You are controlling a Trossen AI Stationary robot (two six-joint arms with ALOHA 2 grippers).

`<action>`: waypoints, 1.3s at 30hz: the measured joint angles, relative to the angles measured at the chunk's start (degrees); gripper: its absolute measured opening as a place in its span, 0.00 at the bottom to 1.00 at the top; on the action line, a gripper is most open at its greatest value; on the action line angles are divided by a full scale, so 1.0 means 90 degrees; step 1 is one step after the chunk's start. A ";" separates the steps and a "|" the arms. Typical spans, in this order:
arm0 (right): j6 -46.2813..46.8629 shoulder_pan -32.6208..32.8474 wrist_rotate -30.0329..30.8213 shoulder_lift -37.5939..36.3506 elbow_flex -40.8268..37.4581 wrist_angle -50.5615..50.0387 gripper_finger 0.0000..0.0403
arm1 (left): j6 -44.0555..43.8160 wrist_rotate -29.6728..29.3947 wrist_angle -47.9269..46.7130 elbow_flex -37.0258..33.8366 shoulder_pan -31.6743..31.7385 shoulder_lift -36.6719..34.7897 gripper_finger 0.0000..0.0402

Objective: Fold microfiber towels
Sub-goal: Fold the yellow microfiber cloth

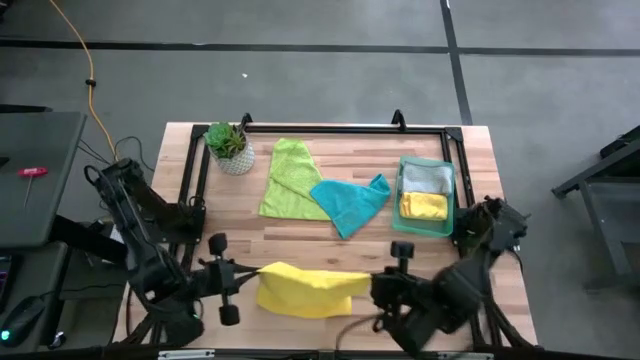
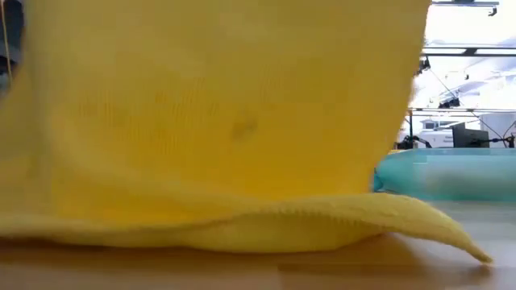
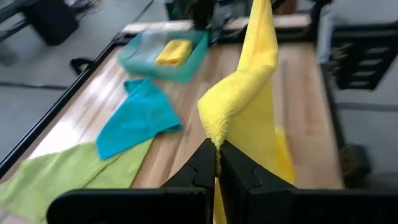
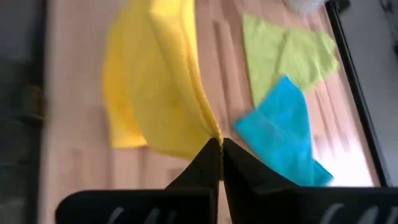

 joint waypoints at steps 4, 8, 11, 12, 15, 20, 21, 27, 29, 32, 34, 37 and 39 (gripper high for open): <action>0.0145 -0.0366 -0.0050 0.0000 -0.0726 0.0003 0.00 | -0.0544 -0.0046 -0.0287 -0.0230 0.0179 0.0349 0.00; 0.0330 -0.0768 -0.0330 0.0000 -0.1532 0.0021 0.00 | -0.1016 -0.0017 -0.0305 -0.0827 0.0489 0.0611 0.00; 0.0479 -0.1066 -0.0342 0.0000 -0.2215 0.0142 0.00 | -0.1303 -0.0059 -0.0312 -0.1318 0.0773 0.0737 0.00; 0.0490 -0.1173 -0.0326 0.0000 -0.2446 0.0228 0.00 | -0.1392 -0.0139 -0.0309 -0.1468 0.0887 0.0765 0.00; 0.0476 -0.1501 -0.0333 0.0000 -0.3114 0.0659 0.00 | -0.1612 -0.0248 -0.0283 -0.1869 0.1265 0.0842 0.00; 0.0305 -0.2047 -0.0338 0.0000 -0.4080 0.1551 0.00 | -0.1567 -0.0313 -0.0034 -0.2415 0.1946 0.0938 0.00; 0.0247 -0.2144 -0.0340 0.0000 -0.4244 0.1721 0.00 | -0.1502 -0.0313 0.0056 -0.2500 0.2061 0.0939 0.00; 0.0137 -0.2652 -0.0089 0.0000 -0.4879 0.2419 0.00 | -0.1073 -0.0446 0.0752 -0.2885 0.2607 0.0936 0.00; 0.0139 -0.2795 -0.0012 0.0000 -0.4992 0.2584 0.00 | -0.1014 -0.0479 0.0778 -0.2938 0.2760 0.0934 0.00; 0.0138 -0.2978 0.0003 0.0000 -0.5095 0.2771 0.00 | -0.1011 -0.0441 0.0875 -0.3013 0.2971 0.0934 0.00; 0.0163 -0.3070 -0.0002 0.0002 -0.5133 0.2872 0.00 | -0.1006 -0.0435 0.0859 -0.3045 0.3075 0.0934 0.00; 0.0295 -0.3173 0.0002 0.0002 -0.5133 0.2907 0.00 | -0.1006 -0.0387 0.0863 -0.3106 0.3186 0.0931 0.00; 0.0307 -0.3222 0.0038 0.0002 -0.5133 0.2925 0.01 | -0.0960 -0.0289 0.0861 -0.3145 0.3257 0.0931 0.00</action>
